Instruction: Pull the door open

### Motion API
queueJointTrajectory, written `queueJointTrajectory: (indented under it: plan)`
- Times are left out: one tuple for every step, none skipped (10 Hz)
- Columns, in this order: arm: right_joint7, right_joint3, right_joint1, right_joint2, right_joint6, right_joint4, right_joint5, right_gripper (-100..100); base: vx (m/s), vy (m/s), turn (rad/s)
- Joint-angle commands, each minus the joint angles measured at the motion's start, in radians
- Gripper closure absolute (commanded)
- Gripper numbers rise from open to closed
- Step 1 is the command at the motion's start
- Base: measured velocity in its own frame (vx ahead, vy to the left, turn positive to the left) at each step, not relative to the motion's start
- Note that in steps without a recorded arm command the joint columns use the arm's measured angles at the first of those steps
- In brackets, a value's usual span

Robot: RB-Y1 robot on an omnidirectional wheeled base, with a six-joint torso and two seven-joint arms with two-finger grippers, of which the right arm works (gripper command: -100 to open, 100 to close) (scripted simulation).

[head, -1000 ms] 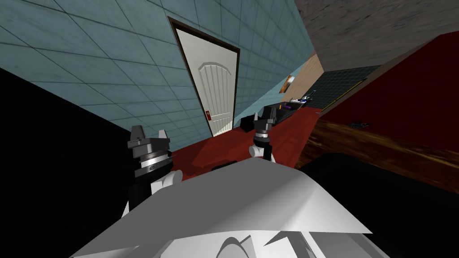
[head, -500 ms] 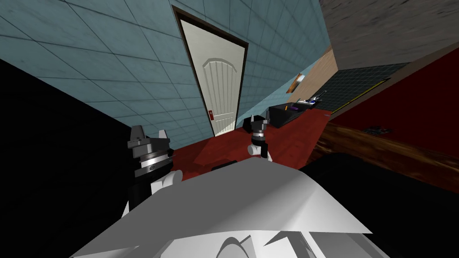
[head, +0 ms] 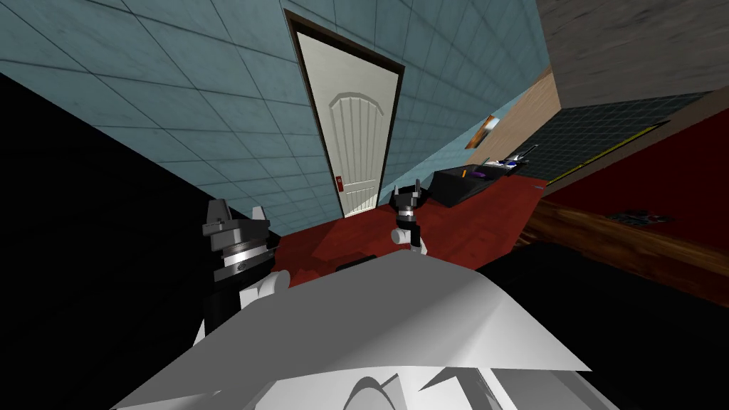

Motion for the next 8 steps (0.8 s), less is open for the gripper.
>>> queueJointTrajectory:
  plan:
    - [-0.017,0.006,-0.02,-0.003,0.003,0.038,-0.02,-100,0.086,0.007,0.095]
    - [-0.028,0.006,-0.033,-0.008,0.005,0.062,-0.034,-100,0.096,0.004,0.113]
    - [-0.04,0.007,-0.046,-0.013,0.006,0.087,-0.047,-100,0.096,0.019,0.107]
    - [-0.052,0.008,-0.06,-0.017,0.008,0.113,-0.062,-100,0.087,0.016,0.108]
    - [-0.065,0.008,-0.074,-0.021,0.009,0.14,-0.078,-100,0.103,-0.001,0.109]
    - [-0.078,0.009,-0.088,-0.025,0.011,0.167,-0.093,-100,0.111,0.006,0.13]
    - [-0.091,0.01,-0.102,-0.029,0.013,0.194,-0.108,-100,0.111,0.014,0.133]
    - [-0.104,0.01,-0.117,-0.033,0.014,0.22,-0.124,-100,0.104,0.014,0.119]
